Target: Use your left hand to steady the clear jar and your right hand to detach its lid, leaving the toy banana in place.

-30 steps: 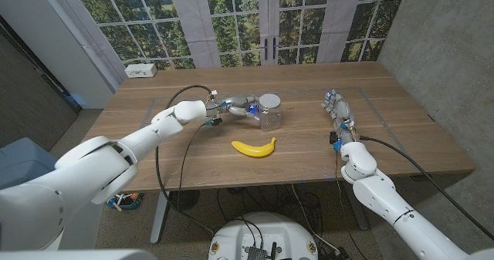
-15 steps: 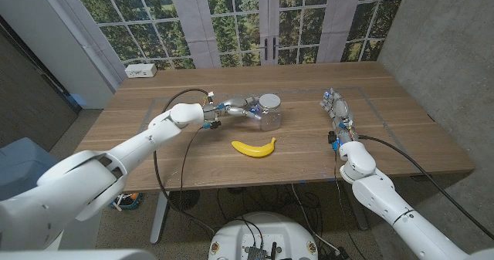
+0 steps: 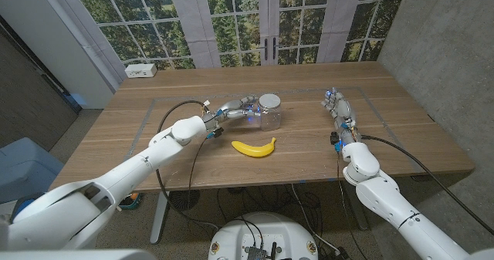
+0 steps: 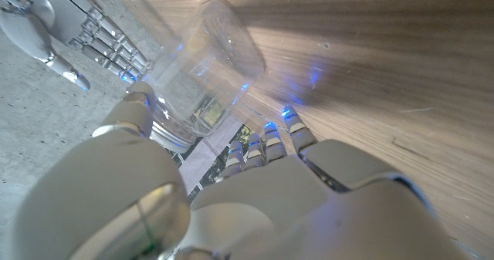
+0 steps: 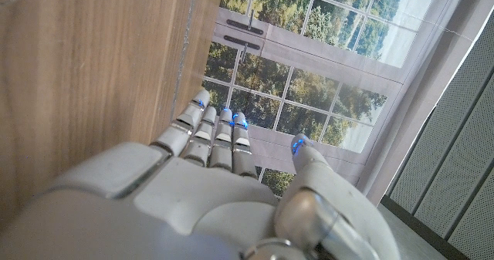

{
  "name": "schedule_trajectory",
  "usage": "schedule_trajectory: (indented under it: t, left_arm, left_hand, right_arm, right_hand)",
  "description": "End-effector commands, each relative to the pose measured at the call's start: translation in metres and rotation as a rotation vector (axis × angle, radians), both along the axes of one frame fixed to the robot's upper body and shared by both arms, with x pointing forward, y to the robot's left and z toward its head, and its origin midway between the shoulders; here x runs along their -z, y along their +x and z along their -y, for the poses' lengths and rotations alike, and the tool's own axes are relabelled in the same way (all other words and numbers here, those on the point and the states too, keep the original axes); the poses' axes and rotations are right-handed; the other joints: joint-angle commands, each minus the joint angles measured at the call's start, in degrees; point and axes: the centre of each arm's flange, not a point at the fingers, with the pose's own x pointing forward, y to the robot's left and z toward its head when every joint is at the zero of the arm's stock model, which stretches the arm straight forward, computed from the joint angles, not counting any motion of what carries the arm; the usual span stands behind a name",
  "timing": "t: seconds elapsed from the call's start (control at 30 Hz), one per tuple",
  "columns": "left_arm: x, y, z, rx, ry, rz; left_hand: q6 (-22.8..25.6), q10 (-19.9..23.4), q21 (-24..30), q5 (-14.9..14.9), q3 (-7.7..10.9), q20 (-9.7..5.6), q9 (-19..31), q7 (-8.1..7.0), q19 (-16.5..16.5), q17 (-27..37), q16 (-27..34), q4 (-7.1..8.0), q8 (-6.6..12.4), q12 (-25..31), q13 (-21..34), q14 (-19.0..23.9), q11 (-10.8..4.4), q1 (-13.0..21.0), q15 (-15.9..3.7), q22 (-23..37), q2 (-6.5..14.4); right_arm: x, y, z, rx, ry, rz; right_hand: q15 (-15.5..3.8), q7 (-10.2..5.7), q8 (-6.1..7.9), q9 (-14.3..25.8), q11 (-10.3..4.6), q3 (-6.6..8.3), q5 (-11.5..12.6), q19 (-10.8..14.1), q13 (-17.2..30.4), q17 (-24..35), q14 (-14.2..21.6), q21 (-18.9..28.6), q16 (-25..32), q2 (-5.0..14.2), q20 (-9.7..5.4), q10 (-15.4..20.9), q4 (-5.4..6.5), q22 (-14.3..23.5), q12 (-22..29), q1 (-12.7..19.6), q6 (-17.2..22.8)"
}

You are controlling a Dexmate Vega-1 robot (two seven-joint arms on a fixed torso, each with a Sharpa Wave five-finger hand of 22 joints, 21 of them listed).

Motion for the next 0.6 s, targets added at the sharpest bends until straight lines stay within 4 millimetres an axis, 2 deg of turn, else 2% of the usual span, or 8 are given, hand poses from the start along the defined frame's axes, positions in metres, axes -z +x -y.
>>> schedule_trajectory:
  t: [0.03, 0.1, 0.13, 0.27, 0.4, 0.5, 0.6]
  left_arm:
    - [-0.007, 0.000, 0.015, -0.038, 0.029, -0.011]
    - [-0.009, 0.001, 0.020, -0.019, 0.049, -0.016]
    - [-0.010, 0.002, 0.022, 0.001, 0.065, -0.026]
    - [-0.013, 0.000, 0.025, -0.012, 0.056, -0.005]
    - [-0.015, -0.004, 0.020, -0.070, 0.010, 0.059]
    - [-0.015, -0.008, 0.018, -0.103, -0.010, 0.106]
    - [-0.015, -0.009, 0.017, -0.114, -0.033, 0.102]
  left_hand:
    - [-0.2, -0.7, -0.3, -0.2, -0.34, 0.21, 0.2, -0.32, -0.1, 0.1, -0.7, -0.11, -0.14, -0.3, 0.1, -0.6, 0.84, 0.0, 0.46, 0.3, -1.0]
    - [-0.1, -0.9, -0.3, -0.2, -0.51, 0.06, 0.2, -0.51, -0.2, 0.1, -0.8, -0.12, -0.17, -0.5, 0.1, -0.7, 0.93, -0.2, 0.38, 0.3, -1.3]
    - [-1.1, -1.9, -0.8, -0.3, -0.99, 0.22, 0.2, -0.69, -0.9, 0.2, -1.2, -0.16, -0.63, -1.0, 0.1, -1.4, 1.47, -0.6, 0.76, 0.3, -2.3]
    - [-1.6, -2.0, -1.0, -0.2, -1.18, 0.43, 0.2, -0.15, -1.2, 0.2, -1.3, -0.15, -0.88, -1.2, 0.1, -1.6, 1.46, -0.7, 0.95, 0.3, -2.8]
    - [-0.9, -0.9, -0.8, 0.1, -0.39, 0.89, 0.2, 0.63, -0.2, 0.2, -1.0, 0.01, -0.66, -0.9, 0.1, -0.6, 1.40, 0.2, 0.92, 0.3, -1.3]
    - [-0.3, 0.2, -0.7, 0.4, 0.35, 0.88, 0.2, 0.63, 0.2, 0.2, -0.8, 0.05, -0.50, -0.6, 0.1, 0.3, 0.71, 1.1, 0.41, 0.3, 0.1]
    - [-0.6, 0.4, -0.8, 0.4, 0.56, 0.77, 0.2, 0.75, 0.2, 0.2, -0.7, 0.04, -0.69, -0.6, 0.1, 0.8, 0.53, 1.4, -0.03, 0.3, 0.5]
  right_arm:
    - [0.002, -0.008, 0.010, 0.017, 0.020, 0.017]
    - [0.003, -0.009, 0.012, 0.018, 0.019, 0.020]
    - [0.004, -0.010, 0.012, 0.023, 0.026, 0.021]
    - [0.006, -0.011, 0.015, 0.024, 0.030, 0.025]
    - [0.007, -0.011, 0.016, 0.022, 0.033, 0.026]
    - [0.006, -0.012, 0.016, 0.019, 0.034, 0.030]
    - [0.005, -0.013, 0.016, 0.020, 0.028, 0.034]
  right_hand:
    - [0.22, -0.09, 0.11, 0.2, 0.09, 0.07, -0.2, 0.2, 0.2, 0.0, 0.3, -0.2, 0.1, -0.22, 0.34, 0.3, -0.36, 0.2, 0.0, -0.4, 0.5]
    - [0.23, -0.08, 0.11, 0.2, 0.15, 0.03, -0.2, 0.2, 0.2, 0.0, 0.4, -0.3, 0.1, -0.29, 0.35, 0.4, -0.40, 0.2, 0.0, -0.5, 0.5]
    - [0.31, -0.06, 0.12, 0.2, 0.12, 0.01, -0.2, 0.2, 0.2, 0.0, 0.4, -0.3, 0.1, -0.32, 0.35, 0.4, -0.42, 0.2, 0.0, -0.5, 0.5]
    - [0.18, -0.07, 0.10, 0.2, 0.12, -0.03, -0.2, 0.2, 0.2, 0.0, 0.4, -0.4, 0.1, -0.36, 0.34, 0.4, -0.47, 0.2, 0.0, -0.6, 0.5]
    - [0.22, -0.02, 0.10, 0.2, 0.18, -0.06, -0.2, 0.2, 0.2, -0.1, 0.4, -0.4, 0.0, -0.37, 0.35, 0.4, -0.51, 0.2, 0.0, -0.7, 0.5]
    - [0.21, -0.05, 0.09, 0.2, 0.20, -0.08, -0.2, 0.2, 0.2, -0.1, 0.4, -0.4, 0.0, -0.36, 0.36, 0.5, -0.55, 0.2, 0.0, -0.8, 0.5]
    - [0.32, -0.04, 0.09, 0.2, 0.25, -0.10, -0.2, 0.2, 0.2, -0.1, 0.5, -0.5, 0.0, -0.36, 0.36, 0.5, -0.58, 0.2, 0.0, -0.9, 0.5]
